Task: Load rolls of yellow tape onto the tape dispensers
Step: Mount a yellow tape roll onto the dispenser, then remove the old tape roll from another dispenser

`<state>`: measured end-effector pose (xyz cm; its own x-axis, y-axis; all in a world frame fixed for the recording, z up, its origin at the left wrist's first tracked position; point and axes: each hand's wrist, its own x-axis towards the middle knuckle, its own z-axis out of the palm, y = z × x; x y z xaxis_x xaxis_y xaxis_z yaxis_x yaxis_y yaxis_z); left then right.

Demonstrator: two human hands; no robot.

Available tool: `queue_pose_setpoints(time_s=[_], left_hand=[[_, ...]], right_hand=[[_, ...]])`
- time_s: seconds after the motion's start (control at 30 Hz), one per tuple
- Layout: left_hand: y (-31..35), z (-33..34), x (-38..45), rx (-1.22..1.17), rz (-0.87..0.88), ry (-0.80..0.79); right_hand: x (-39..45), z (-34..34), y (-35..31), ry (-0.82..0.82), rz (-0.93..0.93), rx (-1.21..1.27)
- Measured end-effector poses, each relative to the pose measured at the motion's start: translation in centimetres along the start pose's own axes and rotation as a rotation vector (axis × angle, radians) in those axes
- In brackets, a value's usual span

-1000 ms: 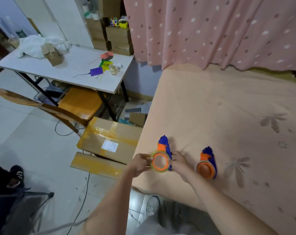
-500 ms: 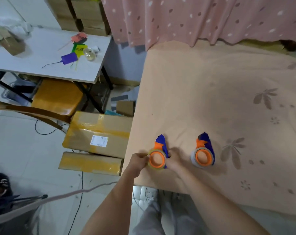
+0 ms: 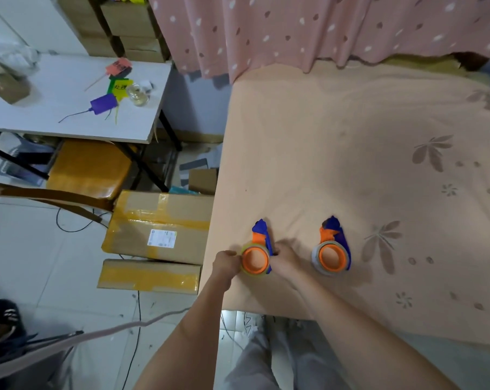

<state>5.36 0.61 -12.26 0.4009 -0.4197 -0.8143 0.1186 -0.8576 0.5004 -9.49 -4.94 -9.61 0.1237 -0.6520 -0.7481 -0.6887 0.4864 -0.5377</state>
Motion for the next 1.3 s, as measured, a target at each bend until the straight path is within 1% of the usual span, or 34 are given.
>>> queue_pose_setpoints(time_s=[0.07, 0.13, 0.2, 0.27, 0.3, 0.37, 0.4, 0.5, 0.53, 0.6, 0.7, 0.87, 0.97, 1.07, 1.17, 1.23, 1.3], left_hand=[[1.5, 0.2, -1.0, 0.094, 0.049, 0.155], [3.1, 0.8, -2.1, 0.120, 0.150, 0.295], [4.8, 2.0, -2.9, 0.113, 0.249, 0.310], [6.3, 3.8, -3.9, 0.129, 0.346, 0.248], [6.9, 4.8, -4.2, 0.132, 0.386, 0.207], [7.6, 7.2, -4.6, 0.157, 0.419, 0.126], [7.7, 8.4, -4.7, 0.166, 0.398, 0.067], [7.5, 11.5, -5.1, 0.143, 0.224, -0.184], [7.2, 12.2, -5.1, 0.143, 0.164, -0.237], [6.8, 13.1, -5.2, 0.147, 0.057, -0.288], [6.7, 13.7, -5.6, 0.156, -0.023, -0.291], [7.6, 12.8, -6.1, 0.149, -0.019, -0.301], [8.8, 12.4, -6.8, 0.099, -0.015, -0.295], [10.1, 12.6, -8.0, 0.086, 0.012, -0.314], [11.7, 13.7, -9.7, 0.101, 0.071, -0.366], [13.1, 14.7, -11.1, 0.081, 0.120, -0.424], [14.7, 16.0, -12.9, 0.044, 0.171, -0.512]], right_hand=[[-0.3, -1.4, -0.2, 0.134, -0.012, -0.045], [-0.4, -3.2, -0.1, 0.318, -0.049, -0.107], [-0.4, -5.1, 0.2, 0.467, -0.074, -0.166], [-0.2, -6.9, 0.7, 0.573, -0.023, -0.200], [-0.1, -7.8, 1.1, 0.595, 0.025, -0.221], [0.1, -9.1, 2.2, 0.575, 0.125, -0.246], [0.3, -9.7, 2.8, 0.549, 0.165, -0.249], [0.9, -10.1, 4.9, 0.419, 0.236, -0.245], [1.1, -10.0, 5.4, 0.371, 0.250, -0.244], [1.5, -9.4, 6.1, 0.327, 0.277, -0.256], [1.8, -8.9, 6.4, 0.361, 0.277, -0.273], [1.7, -9.8, 6.4, 0.401, 0.244, -0.237], [1.3, -11.2, 6.0, 0.381, 0.223, -0.152], [0.3, -13.3, 5.1, 0.371, 0.180, 0.041], [-1.4, -15.9, 4.0, 0.352, 0.120, 0.232], [-2.4, -17.6, 3.4, 0.351, 0.048, 0.386], [-3.7, -19.5, 2.9, 0.357, -0.020, 0.481]])
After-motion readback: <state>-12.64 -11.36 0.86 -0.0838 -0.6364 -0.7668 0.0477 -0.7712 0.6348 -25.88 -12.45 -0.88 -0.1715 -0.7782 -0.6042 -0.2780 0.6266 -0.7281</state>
